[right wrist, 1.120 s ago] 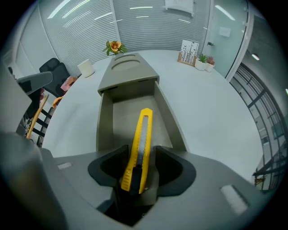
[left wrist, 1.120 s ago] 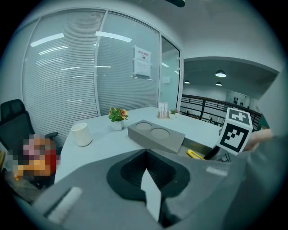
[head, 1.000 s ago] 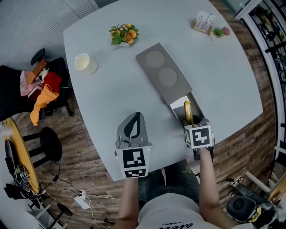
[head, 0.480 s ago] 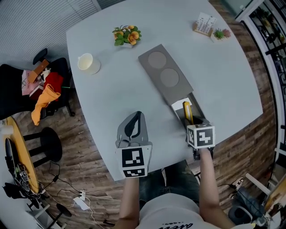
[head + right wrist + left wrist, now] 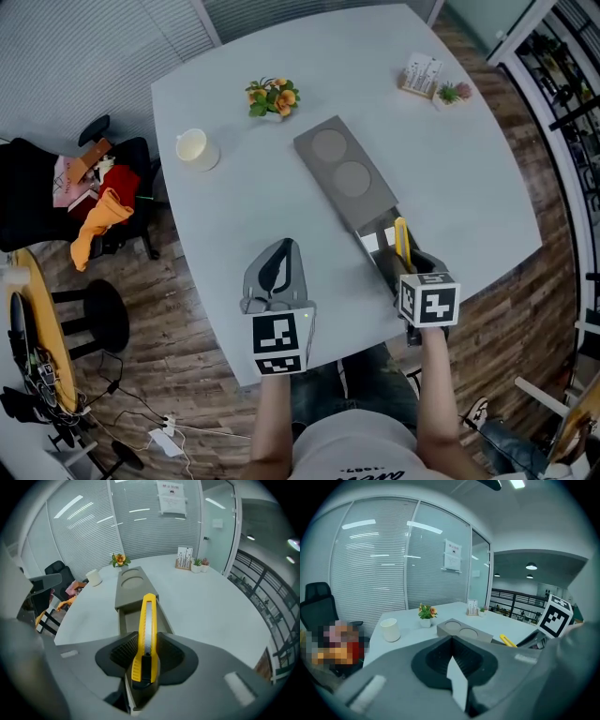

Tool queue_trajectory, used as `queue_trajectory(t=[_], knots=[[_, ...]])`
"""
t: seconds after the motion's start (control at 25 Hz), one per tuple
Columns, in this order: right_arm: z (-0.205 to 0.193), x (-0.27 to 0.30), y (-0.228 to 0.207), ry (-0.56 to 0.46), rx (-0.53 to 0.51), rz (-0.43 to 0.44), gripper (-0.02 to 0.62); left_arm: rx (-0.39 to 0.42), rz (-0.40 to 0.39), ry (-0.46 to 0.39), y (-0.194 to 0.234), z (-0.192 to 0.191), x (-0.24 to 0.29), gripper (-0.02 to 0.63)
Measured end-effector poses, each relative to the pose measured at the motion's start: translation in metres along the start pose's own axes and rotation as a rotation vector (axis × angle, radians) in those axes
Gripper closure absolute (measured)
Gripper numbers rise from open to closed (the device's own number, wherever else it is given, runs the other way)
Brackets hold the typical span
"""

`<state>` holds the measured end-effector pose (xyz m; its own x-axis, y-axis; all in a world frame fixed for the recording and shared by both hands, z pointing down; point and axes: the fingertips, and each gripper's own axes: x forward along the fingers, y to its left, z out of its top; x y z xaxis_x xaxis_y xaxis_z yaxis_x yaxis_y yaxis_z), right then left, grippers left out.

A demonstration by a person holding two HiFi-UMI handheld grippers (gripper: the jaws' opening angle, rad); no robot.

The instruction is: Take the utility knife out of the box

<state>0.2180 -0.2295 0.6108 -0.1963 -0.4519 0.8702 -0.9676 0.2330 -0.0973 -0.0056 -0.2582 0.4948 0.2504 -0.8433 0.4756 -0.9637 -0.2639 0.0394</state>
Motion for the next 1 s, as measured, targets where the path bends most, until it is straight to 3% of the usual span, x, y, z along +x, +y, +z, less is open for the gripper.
queue_trajectory(t=[1.0], knots=[[0.103,-0.127,-0.004,-0.393,-0.054,-0.065,0.442,0.03,0.04,-0.24,-0.006,0.103,-0.054,0.606]])
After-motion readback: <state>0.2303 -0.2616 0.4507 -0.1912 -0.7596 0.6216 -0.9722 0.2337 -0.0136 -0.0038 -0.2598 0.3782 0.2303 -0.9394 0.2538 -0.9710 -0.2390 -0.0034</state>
